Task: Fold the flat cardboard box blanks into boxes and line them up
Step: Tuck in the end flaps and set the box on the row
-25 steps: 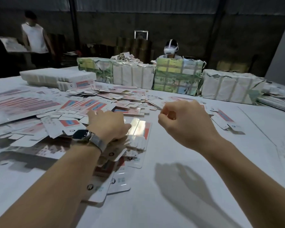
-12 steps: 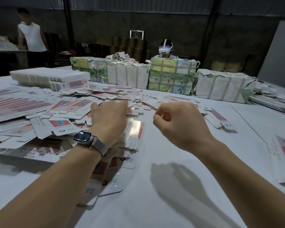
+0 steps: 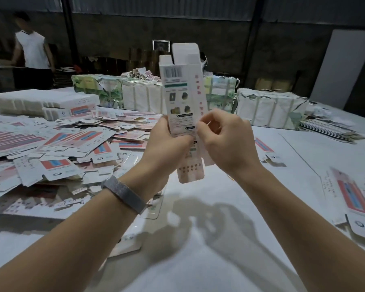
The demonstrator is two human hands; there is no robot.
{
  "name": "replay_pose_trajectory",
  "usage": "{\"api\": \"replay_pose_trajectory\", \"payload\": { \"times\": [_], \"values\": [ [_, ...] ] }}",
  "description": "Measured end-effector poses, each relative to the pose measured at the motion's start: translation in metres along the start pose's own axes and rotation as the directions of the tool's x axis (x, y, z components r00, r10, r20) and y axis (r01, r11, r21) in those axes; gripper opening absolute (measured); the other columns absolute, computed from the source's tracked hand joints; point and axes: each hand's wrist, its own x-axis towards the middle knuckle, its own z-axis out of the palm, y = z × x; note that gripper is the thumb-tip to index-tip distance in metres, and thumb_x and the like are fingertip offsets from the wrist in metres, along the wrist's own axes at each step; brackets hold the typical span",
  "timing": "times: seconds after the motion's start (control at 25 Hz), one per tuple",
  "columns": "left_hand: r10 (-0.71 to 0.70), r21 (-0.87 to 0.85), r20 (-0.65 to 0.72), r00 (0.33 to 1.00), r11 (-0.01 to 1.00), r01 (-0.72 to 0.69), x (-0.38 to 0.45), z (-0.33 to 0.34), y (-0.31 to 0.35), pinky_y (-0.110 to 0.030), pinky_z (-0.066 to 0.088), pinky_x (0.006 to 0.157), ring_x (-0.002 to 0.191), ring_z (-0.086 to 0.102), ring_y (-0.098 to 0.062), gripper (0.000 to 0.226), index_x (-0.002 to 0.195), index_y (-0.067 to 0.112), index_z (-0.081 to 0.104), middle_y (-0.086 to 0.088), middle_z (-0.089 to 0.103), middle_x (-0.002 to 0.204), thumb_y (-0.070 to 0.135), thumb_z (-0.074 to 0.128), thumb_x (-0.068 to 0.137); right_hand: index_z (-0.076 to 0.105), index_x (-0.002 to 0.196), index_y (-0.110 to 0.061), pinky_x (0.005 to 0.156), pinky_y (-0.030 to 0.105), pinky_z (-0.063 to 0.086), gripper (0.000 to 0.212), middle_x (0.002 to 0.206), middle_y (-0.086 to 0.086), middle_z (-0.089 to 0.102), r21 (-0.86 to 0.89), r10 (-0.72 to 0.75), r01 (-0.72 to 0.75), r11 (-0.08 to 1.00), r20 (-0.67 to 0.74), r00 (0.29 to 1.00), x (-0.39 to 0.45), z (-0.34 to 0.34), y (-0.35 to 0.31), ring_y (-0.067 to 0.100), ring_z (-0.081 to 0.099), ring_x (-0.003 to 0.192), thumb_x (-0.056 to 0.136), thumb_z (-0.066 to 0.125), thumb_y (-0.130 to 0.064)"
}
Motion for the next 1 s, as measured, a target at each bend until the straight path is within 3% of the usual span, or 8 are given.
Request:
{"api": "replay_pose_trajectory", "payload": {
  "times": [0.08,0.2,0.28,0.4,0.6,0.68,0.8,1.0],
  "values": [
    [0.016,-0.048,0.098,0.995,0.999,-0.011,0.008,0.014,0.012,-0.030,0.060,0.063,0.078,0.071,-0.010,0.035,0.117,0.020,0.066,0.001,0.076,0.099,-0.003,0.055,0.093,0.065,0.087,-0.022,0.062,0.032,0.049,0.003,0.071,-0.008,0.061,0.018,0.003,-0.002,1.000,-0.064,0.998,0.006,-0.004,0.003,0.014,0.057,0.067,0.086,0.064,-0.025],
    [0.070,-0.140,0.279,0.958,0.990,-0.031,0.018,0.029,0.022,-0.026,0.056,0.057,0.068,0.066,-0.010,0.039,0.128,0.015,0.060,-0.001,0.071,0.090,-0.001,0.043,0.096,0.057,0.103,-0.023,0.065,0.027,0.051,0.018,0.082,-0.008,0.056,0.160,0.073,-0.045,0.986,-0.171,0.983,0.015,-0.017,0.008,0.004,0.053,0.069,0.088,0.066,-0.021],
    [0.098,-0.220,0.371,0.924,0.975,-0.016,0.020,0.033,0.019,-0.026,0.055,0.054,0.064,0.064,-0.011,0.039,0.127,0.011,0.058,-0.001,0.069,0.082,0.003,0.038,0.096,0.051,0.110,-0.027,0.069,0.031,0.056,0.028,0.078,-0.009,0.051,0.309,0.149,-0.097,0.946,-0.146,0.978,0.015,-0.026,0.009,0.001,0.051,0.068,0.089,0.067,-0.021],
    [0.107,-0.368,0.466,0.878,0.926,0.082,0.021,0.036,0.011,-0.030,0.054,0.053,0.062,0.063,-0.014,0.035,0.114,0.012,0.063,-0.003,0.067,0.078,0.011,0.035,0.094,0.048,0.118,-0.027,0.070,0.045,0.058,0.032,0.078,-0.006,0.053,0.308,0.162,-0.143,0.941,-0.038,0.986,0.014,-0.031,0.009,0.011,0.059,0.074,0.091,0.066,-0.025],
    [0.032,-0.228,0.530,0.848,0.968,0.106,0.016,0.052,-0.003,-0.036,0.048,0.061,0.068,0.061,-0.018,0.049,0.115,0.017,0.065,-0.005,0.066,0.085,0.056,0.041,0.098,0.048,0.117,-0.033,0.067,0.036,0.059,0.033,0.082,-0.003,0.064,0.312,0.158,-0.129,0.941,-0.068,0.985,0.017,-0.050,0.018,0.009,0.067,0.075,0.094,0.048,-0.057],
    [-0.017,-0.153,0.545,0.838,0.981,0.120,0.013,0.060,-0.008,-0.039,0.046,0.063,0.071,0.058,-0.024,0.057,0.127,0.012,0.052,-0.012,0.058,0.091,0.053,0.049,0.089,0.044,0.128,-0.032,0.060,0.015,0.052,0.041,0.079,-0.007,0.058,0.286,0.144,-0.102,0.953,-0.130,0.981,0.016,-0.056,0.023,-0.003,0.063,0.075,0.095,0.052,-0.055],
    [-0.031,-0.144,0.621,0.783,0.978,0.152,0.008,0.066,-0.015,-0.037,0.049,0.069,0.078,0.059,-0.023,0.064,0.131,0.023,0.044,-0.011,0.053,0.094,0.050,0.064,0.077,0.040,0.135,-0.036,0.060,0.004,0.045,0.052,0.099,-0.009,0.054,0.312,0.182,-0.136,0.940,-0.120,0.976,0.017,-0.064,0.032,0.001,0.061,0.085,0.090,0.059,-0.054],
    [-0.010,-0.142,0.574,0.818,0.983,0.112,0.010,0.063,-0.022,-0.035,0.053,0.076,0.092,0.066,-0.018,0.057,0.128,0.025,0.042,-0.004,0.063,0.103,0.035,0.068,0.078,0.059,0.121,-0.037,0.073,0.019,0.050,0.048,0.123,-0.004,0.052,0.416,0.216,-0.182,0.891,-0.034,0.976,0.018,-0.065,0.038,0.007,0.058,0.105,0.077,0.059,-0.056]
  ]
}}
